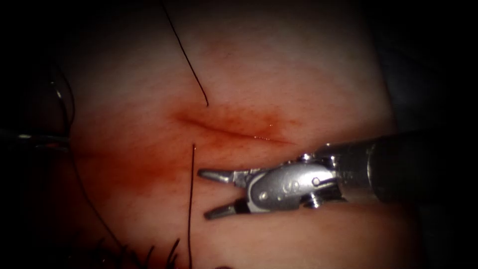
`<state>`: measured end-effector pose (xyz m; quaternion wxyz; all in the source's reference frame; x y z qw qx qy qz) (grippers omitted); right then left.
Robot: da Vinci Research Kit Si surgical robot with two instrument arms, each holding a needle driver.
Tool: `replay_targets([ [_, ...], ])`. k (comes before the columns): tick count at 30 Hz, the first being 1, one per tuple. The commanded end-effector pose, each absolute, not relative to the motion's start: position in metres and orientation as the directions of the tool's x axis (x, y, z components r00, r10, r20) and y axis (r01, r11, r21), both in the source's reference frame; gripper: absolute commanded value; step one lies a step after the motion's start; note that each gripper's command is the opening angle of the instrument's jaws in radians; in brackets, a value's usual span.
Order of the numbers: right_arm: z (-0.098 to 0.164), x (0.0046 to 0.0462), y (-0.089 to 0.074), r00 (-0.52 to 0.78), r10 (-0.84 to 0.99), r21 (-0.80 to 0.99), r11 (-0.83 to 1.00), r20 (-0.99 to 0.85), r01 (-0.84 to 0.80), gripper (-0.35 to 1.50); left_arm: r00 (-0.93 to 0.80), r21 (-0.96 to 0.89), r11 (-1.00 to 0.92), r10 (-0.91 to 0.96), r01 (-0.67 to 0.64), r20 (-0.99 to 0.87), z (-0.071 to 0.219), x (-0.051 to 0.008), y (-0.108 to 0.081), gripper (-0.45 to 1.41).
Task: Wound Closure
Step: Grasp the suture with the right gripper and pull it through the skin until a short tail remains.
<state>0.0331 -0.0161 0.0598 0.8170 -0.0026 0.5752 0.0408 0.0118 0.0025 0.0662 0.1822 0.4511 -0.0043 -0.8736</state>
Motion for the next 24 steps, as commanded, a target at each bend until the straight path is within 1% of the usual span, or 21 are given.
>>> replay_targets([
  [1,0.0618,0.0336,-0.0153,0.341,0.057,0.033,0.996,-0.938,-0.077,1.32,-0.526,0.173,-0.933,-0.323,0.315,-0.787,0.0669,0.0113,0.0025,-0.45],
  [9,0.0654,0.0350,-0.0144,0.356,0.046,0.013,0.995,-0.933,-0.095,1.32,-0.528,0.172,-0.933,-0.323,0.315,-0.786,0.0669,0.0109,0.0025,-0.45],
  [13,0.0670,0.0360,-0.0144,0.371,0.037,0.008,0.997,-0.928,-0.079,1.22,-0.528,0.172,-0.933,-0.323,0.315,-0.786,0.0670,0.0108,0.0025,-0.45],
  [17,0.0687,0.0367,-0.0144,0.378,0.028,0.000,0.997,-0.925,-0.073,1.22,-0.528,0.172,-0.933,-0.323,0.315,-0.786,0.0670,0.0108,0.0025,-0.45],
  [19,0.0694,0.0370,-0.0143,0.380,0.024,-0.004,0.997,-0.925,-0.072,1.16,-0.528,0.172,-0.933,-0.323,0.315,-0.786,0.0670,0.0108,0.0025,-0.45],
  [20,0.0695,0.0370,-0.0143,0.380,0.023,-0.005,0.997,-0.925,-0.071,1.08,-0.527,0.172,-0.933,-0.323,0.315,-0.786,0.0670,0.0108,0.0025,-0.45],
  [21,0.0696,0.0368,-0.0142,0.379,0.022,-0.005,0.998,-0.925,-0.069,0.39,-0.528,0.172,-0.933,-0.323,0.315,-0.786,0.0670,0.0108,0.0025,-0.45],
  [22,0.0696,0.0366,-0.0143,0.379,0.016,-0.010,0.998,-0.925,-0.066,-0.13,-0.528,0.172,-0.933,-0.323,0.315,-0.786,0.0670,0.0108,0.0025,-0.45],
  [23,0.0696,0.0364,-0.0142,0.378,0.022,-0.002,0.998,-0.926,-0.063,-0.35,-0.528,0.172,-0.933,-0.323,0.315,-0.786,0.0670,0.0108,0.0025,-0.45],
  [24,0.0695,0.0363,-0.0142,0.377,0.022,-0.001,0.998,-0.926,-0.063,-0.35,-0.528,0.172,-0.933,-0.323,0.315,-0.786,0.0670,0.0108,0.0025,-0.45],
])
